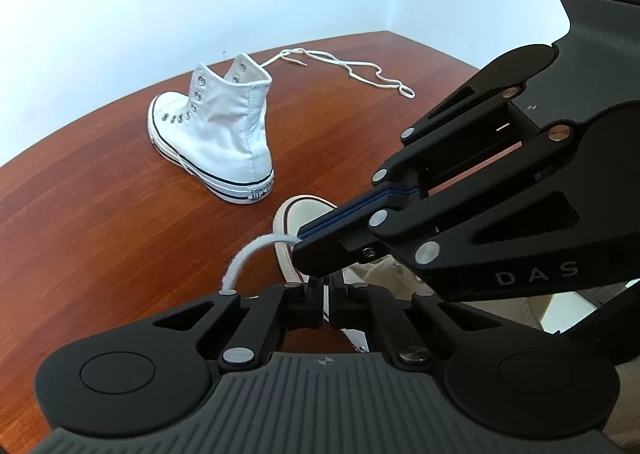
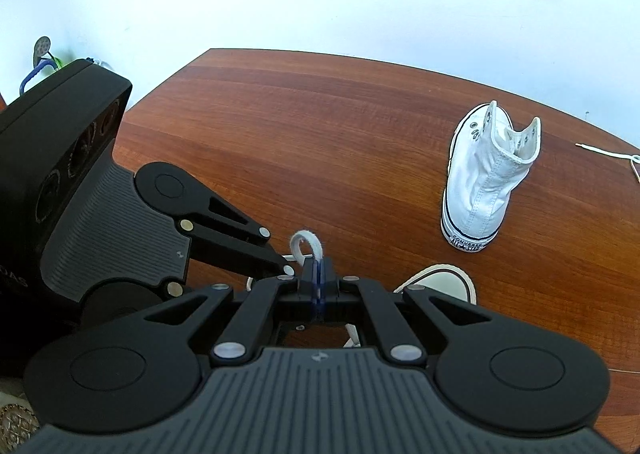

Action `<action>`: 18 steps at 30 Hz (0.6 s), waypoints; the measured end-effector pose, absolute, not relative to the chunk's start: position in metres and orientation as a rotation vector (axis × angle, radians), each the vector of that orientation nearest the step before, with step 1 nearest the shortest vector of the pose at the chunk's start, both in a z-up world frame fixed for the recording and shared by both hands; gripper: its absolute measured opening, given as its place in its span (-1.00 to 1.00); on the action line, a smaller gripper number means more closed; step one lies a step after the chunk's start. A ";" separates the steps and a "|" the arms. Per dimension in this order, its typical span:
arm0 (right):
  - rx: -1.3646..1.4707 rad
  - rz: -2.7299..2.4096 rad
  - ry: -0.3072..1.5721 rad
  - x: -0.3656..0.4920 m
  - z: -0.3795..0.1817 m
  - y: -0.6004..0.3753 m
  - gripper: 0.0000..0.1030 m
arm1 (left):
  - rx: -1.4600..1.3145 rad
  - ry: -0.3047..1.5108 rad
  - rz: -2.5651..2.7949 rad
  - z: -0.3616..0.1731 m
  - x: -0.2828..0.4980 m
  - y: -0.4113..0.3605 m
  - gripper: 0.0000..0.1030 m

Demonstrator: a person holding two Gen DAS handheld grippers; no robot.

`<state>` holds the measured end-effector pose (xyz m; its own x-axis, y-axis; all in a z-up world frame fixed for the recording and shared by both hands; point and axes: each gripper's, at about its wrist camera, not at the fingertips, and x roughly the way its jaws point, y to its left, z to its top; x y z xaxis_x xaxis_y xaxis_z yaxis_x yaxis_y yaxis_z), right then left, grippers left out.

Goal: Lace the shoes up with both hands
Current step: 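Hold the lace loop with the right gripper while the left gripper pulls the lace end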

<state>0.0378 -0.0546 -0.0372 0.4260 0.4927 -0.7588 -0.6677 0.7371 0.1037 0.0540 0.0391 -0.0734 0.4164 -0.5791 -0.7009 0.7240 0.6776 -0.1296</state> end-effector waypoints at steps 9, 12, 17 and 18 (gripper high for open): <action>-0.225 0.718 0.861 0.034 -0.036 -0.058 -0.94 | 0.210 0.768 -0.804 -0.070 0.053 0.042 -0.97; -0.226 0.709 0.867 0.033 -0.036 -0.060 -0.89 | 0.212 0.763 -0.798 -0.068 0.053 0.042 -0.97; -0.221 0.677 0.866 0.031 -0.036 -0.068 -0.47 | 0.208 0.758 -0.785 -0.067 0.053 0.045 -0.97; -0.221 0.669 0.871 0.032 -0.037 -0.069 -0.47 | 0.207 0.755 -0.781 -0.066 0.053 0.046 -0.97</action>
